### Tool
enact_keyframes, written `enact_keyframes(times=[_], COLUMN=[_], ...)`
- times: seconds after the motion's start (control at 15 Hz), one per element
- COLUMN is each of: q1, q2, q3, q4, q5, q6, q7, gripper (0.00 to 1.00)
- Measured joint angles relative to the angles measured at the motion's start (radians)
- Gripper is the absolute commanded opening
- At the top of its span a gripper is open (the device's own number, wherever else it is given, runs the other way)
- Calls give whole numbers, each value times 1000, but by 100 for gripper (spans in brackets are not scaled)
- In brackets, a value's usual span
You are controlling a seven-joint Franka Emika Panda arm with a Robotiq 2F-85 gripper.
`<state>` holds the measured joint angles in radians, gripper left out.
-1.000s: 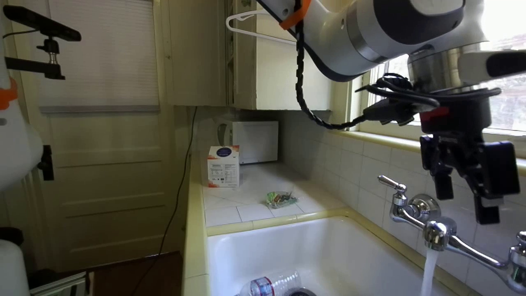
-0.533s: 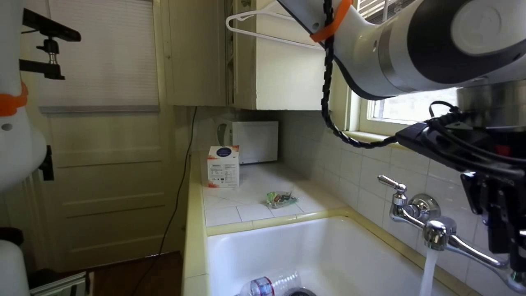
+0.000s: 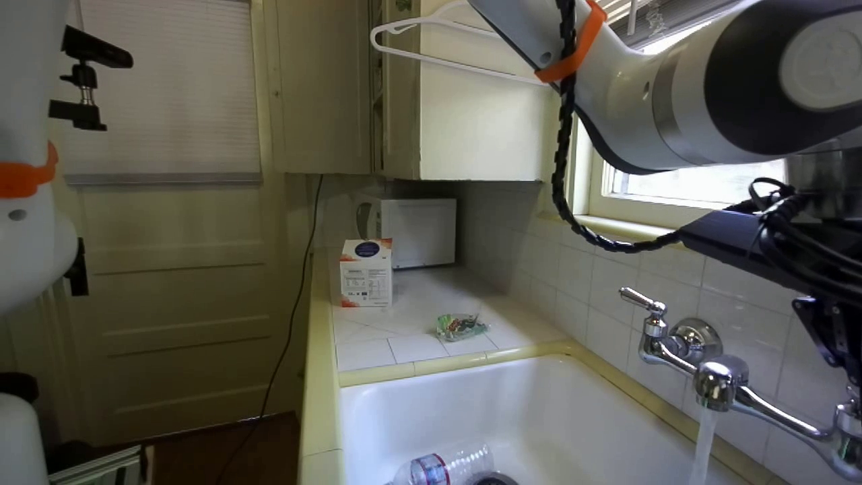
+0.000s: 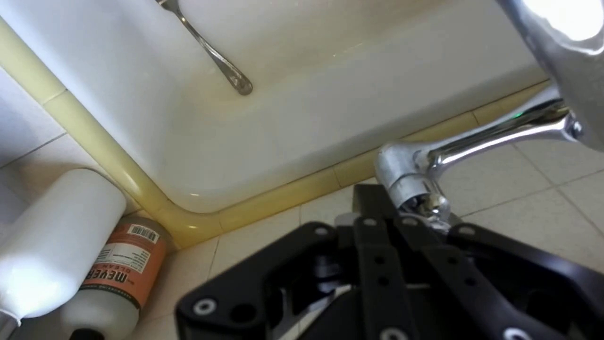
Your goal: Close the tap
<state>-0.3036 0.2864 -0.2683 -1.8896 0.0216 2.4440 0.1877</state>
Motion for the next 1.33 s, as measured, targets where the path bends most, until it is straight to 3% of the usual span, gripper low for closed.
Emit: enact_keyframes(times=[1.07, 1.33], q1=[-14, -1], q2=[55, 53], q3=[-17, -31], q4=[39, 44], q5=[-3, -40], q6=[48, 35], q7=[-123, -89], gripper=[0, 0])
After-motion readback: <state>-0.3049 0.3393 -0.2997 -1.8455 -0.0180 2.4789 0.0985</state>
